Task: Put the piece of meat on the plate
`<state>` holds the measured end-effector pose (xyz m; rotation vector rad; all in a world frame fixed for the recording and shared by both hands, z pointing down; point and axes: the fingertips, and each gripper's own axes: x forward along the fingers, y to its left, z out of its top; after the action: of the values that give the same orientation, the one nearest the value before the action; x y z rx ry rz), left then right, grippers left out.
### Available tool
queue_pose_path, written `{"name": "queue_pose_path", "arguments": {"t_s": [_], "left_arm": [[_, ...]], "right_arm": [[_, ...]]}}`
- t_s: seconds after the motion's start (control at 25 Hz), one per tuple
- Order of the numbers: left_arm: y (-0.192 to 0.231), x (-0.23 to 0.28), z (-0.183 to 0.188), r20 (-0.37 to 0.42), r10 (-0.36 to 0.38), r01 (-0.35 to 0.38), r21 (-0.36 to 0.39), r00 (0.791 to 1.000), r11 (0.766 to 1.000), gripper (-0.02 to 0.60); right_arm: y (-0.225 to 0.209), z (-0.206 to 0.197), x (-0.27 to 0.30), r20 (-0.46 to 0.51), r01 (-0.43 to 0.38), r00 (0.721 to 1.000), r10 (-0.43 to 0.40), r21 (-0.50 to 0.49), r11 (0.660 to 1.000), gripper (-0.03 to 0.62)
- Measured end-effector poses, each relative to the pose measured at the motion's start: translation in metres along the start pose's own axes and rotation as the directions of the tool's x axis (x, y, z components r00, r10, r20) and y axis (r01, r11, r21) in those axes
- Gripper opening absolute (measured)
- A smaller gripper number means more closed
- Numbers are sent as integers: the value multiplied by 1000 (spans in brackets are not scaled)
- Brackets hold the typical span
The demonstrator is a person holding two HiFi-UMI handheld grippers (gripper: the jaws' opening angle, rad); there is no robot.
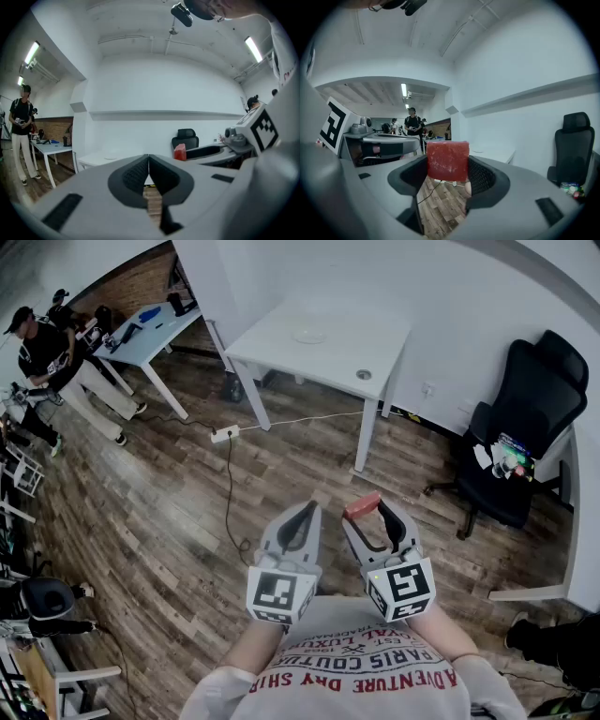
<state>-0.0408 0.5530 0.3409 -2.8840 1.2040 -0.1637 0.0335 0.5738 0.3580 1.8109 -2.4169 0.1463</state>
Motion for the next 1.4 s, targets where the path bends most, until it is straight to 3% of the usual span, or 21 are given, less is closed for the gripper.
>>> {"name": "queue_pose_path", "arguments": {"t_s": [0.36, 0.64, 0.92, 1.16, 1.4], "left_arm": [[5, 5, -9, -16, -12, 12, -28, 1000, 1000, 6], [12, 10, -16, -31, -4, 3, -37, 1000, 999, 6], [30, 24, -35, -71, -12, 8, -52, 997, 999, 6], [82, 58, -36, -78, -13, 8, -64, 997, 998, 6], [166, 91, -34, -86, -20, 12, -95, 996, 995, 6]], "right_arm": [[3, -4, 8, -15, -17, 1000, 17, 4, 1000, 275], [-2, -5, 14, -15, -23, 1000, 24, 65, 998, 275], [-3, -7, 36, -20, -40, 999, 41, 37, 998, 275], [-12, -5, 96, -45, -22, 999, 24, 46, 999, 275], [-4, 10, 178, -82, -5, 997, 10, 58, 998, 275]]}}
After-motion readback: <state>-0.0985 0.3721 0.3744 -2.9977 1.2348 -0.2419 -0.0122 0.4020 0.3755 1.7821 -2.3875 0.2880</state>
